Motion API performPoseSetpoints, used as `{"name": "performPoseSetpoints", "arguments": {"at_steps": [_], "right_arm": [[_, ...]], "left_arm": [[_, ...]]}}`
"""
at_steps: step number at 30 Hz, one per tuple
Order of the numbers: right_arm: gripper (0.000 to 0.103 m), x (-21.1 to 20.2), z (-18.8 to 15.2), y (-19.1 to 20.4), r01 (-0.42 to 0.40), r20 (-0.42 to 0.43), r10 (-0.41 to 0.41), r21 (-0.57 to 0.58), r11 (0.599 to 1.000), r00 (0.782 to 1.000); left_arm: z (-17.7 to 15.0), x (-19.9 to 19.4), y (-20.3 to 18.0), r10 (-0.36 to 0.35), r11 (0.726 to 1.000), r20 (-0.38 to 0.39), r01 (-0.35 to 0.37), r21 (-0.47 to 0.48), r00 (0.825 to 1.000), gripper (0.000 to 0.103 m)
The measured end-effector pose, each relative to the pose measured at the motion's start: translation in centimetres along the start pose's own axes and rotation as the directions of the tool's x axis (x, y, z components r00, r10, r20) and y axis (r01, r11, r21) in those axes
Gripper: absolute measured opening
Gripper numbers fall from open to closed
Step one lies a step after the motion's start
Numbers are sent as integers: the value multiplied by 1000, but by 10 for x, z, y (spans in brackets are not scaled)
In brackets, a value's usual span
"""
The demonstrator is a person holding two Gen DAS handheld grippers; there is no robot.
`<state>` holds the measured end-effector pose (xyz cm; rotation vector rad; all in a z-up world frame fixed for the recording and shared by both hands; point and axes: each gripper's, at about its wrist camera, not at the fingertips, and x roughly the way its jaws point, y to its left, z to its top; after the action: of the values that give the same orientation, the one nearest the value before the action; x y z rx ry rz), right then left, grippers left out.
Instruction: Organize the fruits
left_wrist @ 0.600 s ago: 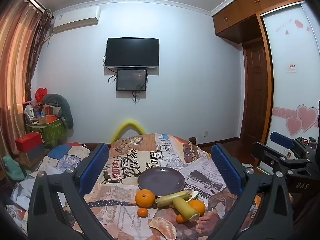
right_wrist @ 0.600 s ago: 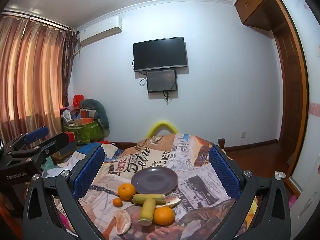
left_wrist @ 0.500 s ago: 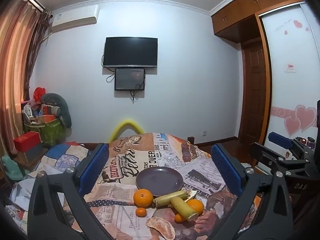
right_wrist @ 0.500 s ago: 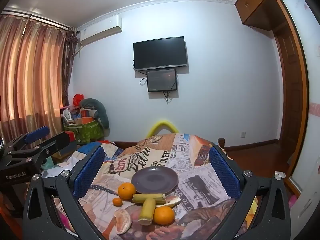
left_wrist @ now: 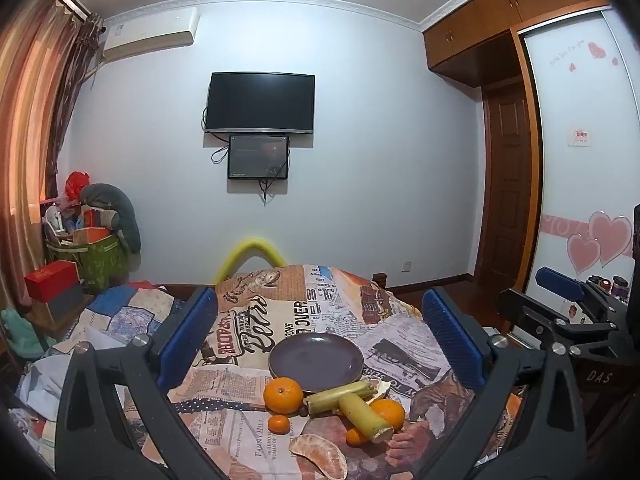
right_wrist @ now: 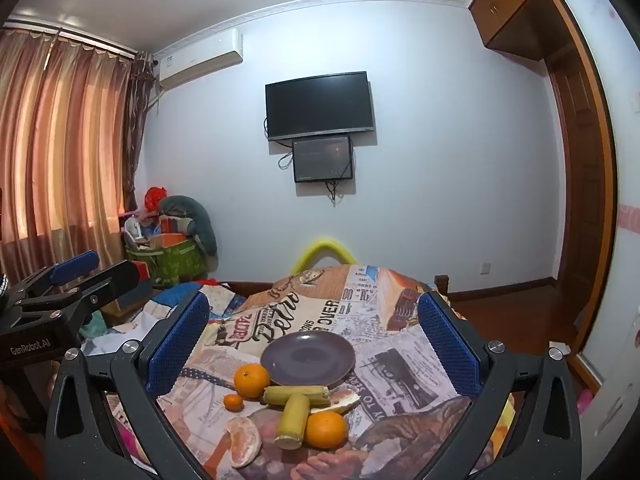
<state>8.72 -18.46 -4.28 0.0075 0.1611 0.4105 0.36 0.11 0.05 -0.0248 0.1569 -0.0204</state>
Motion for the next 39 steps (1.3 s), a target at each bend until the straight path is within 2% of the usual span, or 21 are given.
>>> {"name": "performPoseSetpoints", "arguments": {"at_steps": [25,39], "right_arm": [[103,1,1,0,4,-3,-4,2,1000,1000],[103,3,0,-1,1,-6,-1,4,1000,1000]], "left_arm": [[-3,5,9,0,999,-15,-1,-36,1000,103],[-4,5,8,-8,1000,-16,8,-25,1000,103]]}}
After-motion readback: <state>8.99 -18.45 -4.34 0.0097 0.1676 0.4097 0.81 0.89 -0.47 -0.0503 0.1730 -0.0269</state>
